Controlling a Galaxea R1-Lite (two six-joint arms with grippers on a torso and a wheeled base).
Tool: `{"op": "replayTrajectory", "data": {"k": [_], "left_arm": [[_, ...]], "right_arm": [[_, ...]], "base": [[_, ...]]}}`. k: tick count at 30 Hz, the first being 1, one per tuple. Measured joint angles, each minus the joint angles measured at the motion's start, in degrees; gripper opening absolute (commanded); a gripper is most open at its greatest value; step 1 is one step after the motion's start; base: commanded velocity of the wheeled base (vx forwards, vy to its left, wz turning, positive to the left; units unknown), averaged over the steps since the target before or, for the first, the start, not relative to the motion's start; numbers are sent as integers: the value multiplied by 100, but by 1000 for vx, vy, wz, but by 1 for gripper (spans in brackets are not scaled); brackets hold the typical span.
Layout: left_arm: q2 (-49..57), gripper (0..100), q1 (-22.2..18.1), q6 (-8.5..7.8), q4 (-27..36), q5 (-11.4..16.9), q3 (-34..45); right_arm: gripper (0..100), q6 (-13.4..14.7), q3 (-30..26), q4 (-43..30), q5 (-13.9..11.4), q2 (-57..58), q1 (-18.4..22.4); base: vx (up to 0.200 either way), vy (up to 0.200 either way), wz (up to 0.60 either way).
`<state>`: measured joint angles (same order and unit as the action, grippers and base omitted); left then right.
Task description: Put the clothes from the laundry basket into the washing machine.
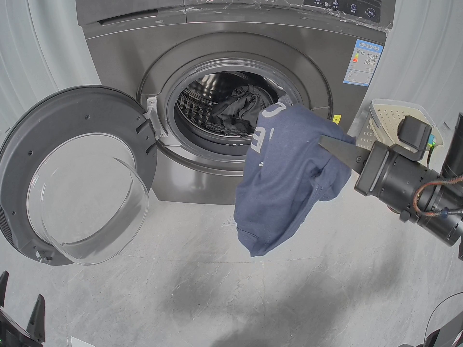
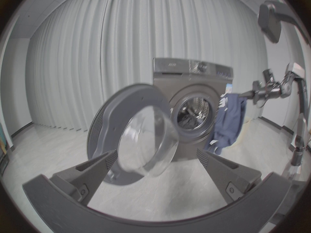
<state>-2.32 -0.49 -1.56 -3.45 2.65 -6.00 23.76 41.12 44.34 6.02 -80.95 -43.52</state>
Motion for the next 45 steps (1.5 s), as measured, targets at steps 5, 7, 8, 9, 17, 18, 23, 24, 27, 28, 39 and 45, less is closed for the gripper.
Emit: {"op": "replayTrajectory", "data": {"k": [5, 7, 8, 9, 17, 18, 23, 24, 27, 28, 39, 45], "left_arm": [[-619, 100, 20, -2, -119, 945, -540], [-956, 100, 27, -13, -167, 1330, -634], [-1163, 100, 28, -32, -213, 1536, -677], [-1351, 100, 35, -51, -267, 1697, -712], [-3202, 100, 280, -210, -1407, 2406, -918], [-3443, 100, 362, -210, -1629, 2431, -941], [-4547, 100, 817, -216, -2372, 2455, -1131], [-4771, 100, 952, -218, -2460, 2455, -1184], [-5360, 100, 1426, -213, -2647, 2448, -1329], [-5528, 100, 1599, -213, -2689, 2439, -1374], [-7146, 100, 2836, -172, -2893, 1821, -1996], [-7764, 100, 2989, -166, -2900, 1798, -2387]], "right_arm": [[0, 141, 358, 2, 78, -345, -85], [0, 177, 494, 0, 130, -480, -118], [0, 194, 574, 0, 163, -560, -138], [0, 210, 640, 0, 189, -629, -151], [0, 311, 1136, 110, 449, -1213, -239], [0, 319, 1185, 145, 471, -1274, -245], [0, 379, 1451, 240, 533, -1510, -260], [0, 418, 1525, 241, 539, -1553, -262], [0, 552, 1734, 257, 552, -1652, -269], [0, 590, 1792, 257, 555, -1680, -271], [0, 733, 2050, 266, 552, -1814, -291], [0, 736, 2052, 277, 558, -1827, -334]], "base": [[0, 0, 0], [0, 0, 0], [0, 0, 0], [0, 0, 0], [0, 0, 0], [0, 0, 0], [0, 0, 0], [0, 0, 0], [0, 0, 0], [0, 0, 0], [0, 0, 0], [0, 0, 0]]}}
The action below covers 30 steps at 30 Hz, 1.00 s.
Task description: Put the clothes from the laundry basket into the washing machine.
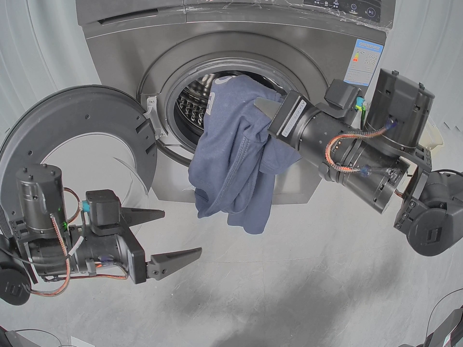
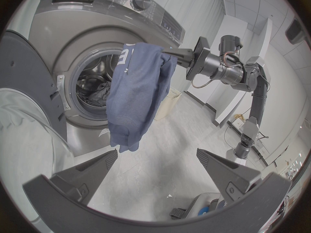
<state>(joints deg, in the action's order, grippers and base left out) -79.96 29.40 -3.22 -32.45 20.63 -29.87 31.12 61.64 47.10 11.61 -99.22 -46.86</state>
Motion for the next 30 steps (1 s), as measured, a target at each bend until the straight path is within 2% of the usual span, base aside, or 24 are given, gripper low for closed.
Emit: {"op": "replayTrajectory", "data": {"k": [13, 19, 26, 30], "left_arm": [[-1092, 100, 130, 44, -323, 0, -496], [-1615, 100, 221, 128, -707, -229, -764], [-2032, 100, 238, 148, -811, -279, -1073], [-2258, 100, 243, 166, -1243, -445, -1164]], "right_arm": [[0, 0, -30, 41, 16, 22, -116], [0, 10, -95, 52, 18, 57, -184], [0, 10, -124, 60, 18, 123, -236], [0, 13, -127, 68, 18, 140, -241]], "base": [[0, 0, 0], [0, 0, 0], [0, 0, 0], [0, 0, 0]]}}
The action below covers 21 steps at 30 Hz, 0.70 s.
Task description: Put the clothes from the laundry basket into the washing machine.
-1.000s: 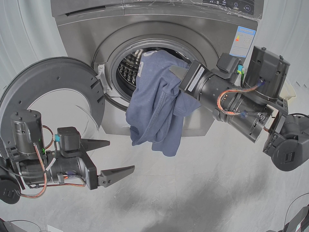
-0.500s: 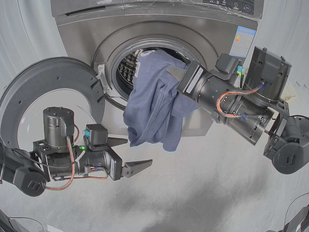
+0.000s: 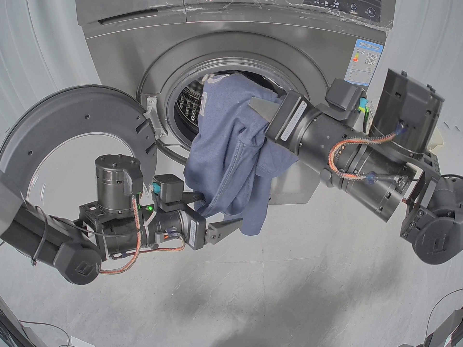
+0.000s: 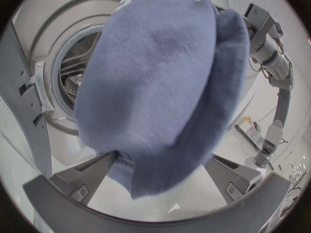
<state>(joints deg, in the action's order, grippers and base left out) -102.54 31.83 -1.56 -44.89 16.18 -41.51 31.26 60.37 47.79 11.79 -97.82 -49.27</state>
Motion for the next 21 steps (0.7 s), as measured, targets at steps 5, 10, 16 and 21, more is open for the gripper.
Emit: {"op": "replayTrajectory", "data": {"k": [5, 10, 16, 21], "left_arm": [[-206, 0, 0, 44, -378, -173, -49], [-258, 0, 55, 52, -413, -197, -46], [-77, 0, 196, 50, -446, -233, 163], [289, 0, 386, 39, -413, -244, 458]], "right_arm": [[0, 2, -4, 0, -2, 11, 0], [0, -2, -4, 2, 0, 16, 11], [0, -6, -65, 5, -7, 13, 40], [0, -28, -161, 2, -55, 7, 72]], "base": [[0, 0, 0], [0, 0, 0], [0, 0, 0], [0, 0, 0]]}}
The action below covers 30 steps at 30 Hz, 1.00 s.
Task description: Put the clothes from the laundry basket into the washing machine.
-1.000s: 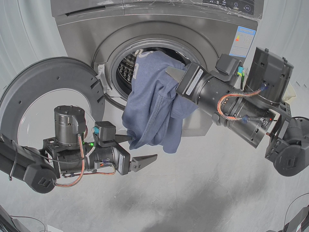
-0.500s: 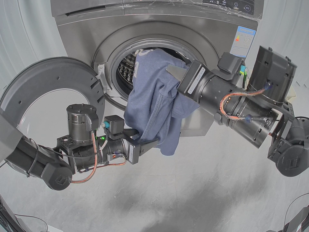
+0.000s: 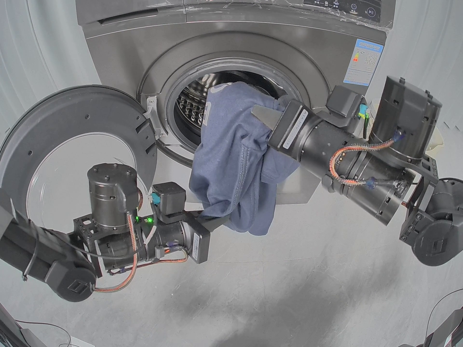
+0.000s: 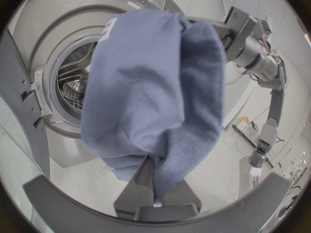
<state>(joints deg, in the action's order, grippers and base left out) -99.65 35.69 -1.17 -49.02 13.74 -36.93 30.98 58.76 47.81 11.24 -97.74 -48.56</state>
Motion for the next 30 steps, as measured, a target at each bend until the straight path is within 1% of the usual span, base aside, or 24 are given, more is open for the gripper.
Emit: {"op": "replayTrajectory", "data": {"k": [1, 5, 8, 10, 12, 13, 14, 15, 18, 21, 24, 26, 30], "left_arm": [[65, 0, 30, 2, 6, 2, 52], [419, 0, 176, 5, 2, 7, 286], [664, 0, 228, 9, 17, 16, 368], [802, 0, 234, 11, 49, 22, 380], [926, 0, 228, 38, 77, 22, 368], [972, 0, 226, 68, 79, 24, 341], [1029, 0, 221, 117, 63, 27, 291], [1068, 0, 217, 163, 49, 24, 254], [1167, 0, 204, 327, 16, -44, 101], [1213, 0, 199, 458, -77, -176, -39], [1239, 0, 195, 642, -358, -252, -124], [1254, 0, 193, 729, -541, -293, -149], [1298, 0, 193, 790, -640, -367, -168]], "right_arm": [[100, -2, -18, 0, -9, 0, 7], [100, -35, -110, 60, -54, -13, 7], [100, -130, -240, 183, -137, -44, 0], [100, -260, -396, 213, -221, -62, 2], [100, -512, -623, 246, -290, -77, 18], [100, -681, -730, 279, -315, -84, 27], [100, -934, -881, 347, -350, -96, 32], [100, -1101, -995, 416, -369, -107, 38], [100, -1447, -1337, 879, -410, -165, 101], [100, -1626, -1686, 1108, -471, -212, 247], [100, -1798, -2057, 1197, -607, -243, 418], [100, -1893, -2293, 1295, -708, -256, 551], [100, -1976, -2558, 1532, -831, -280, 746]], "base": [[0, 0, 0], [0, 0, 0], [0, 0, 0], [0, 0, 0], [0, 0, 0], [0, 0, 0], [0, 0, 0], [0, 0, 0], [0, 0, 0], [0, 0, 0], [0, 0, 0], [0, 0, 0], [0, 0, 0]]}}
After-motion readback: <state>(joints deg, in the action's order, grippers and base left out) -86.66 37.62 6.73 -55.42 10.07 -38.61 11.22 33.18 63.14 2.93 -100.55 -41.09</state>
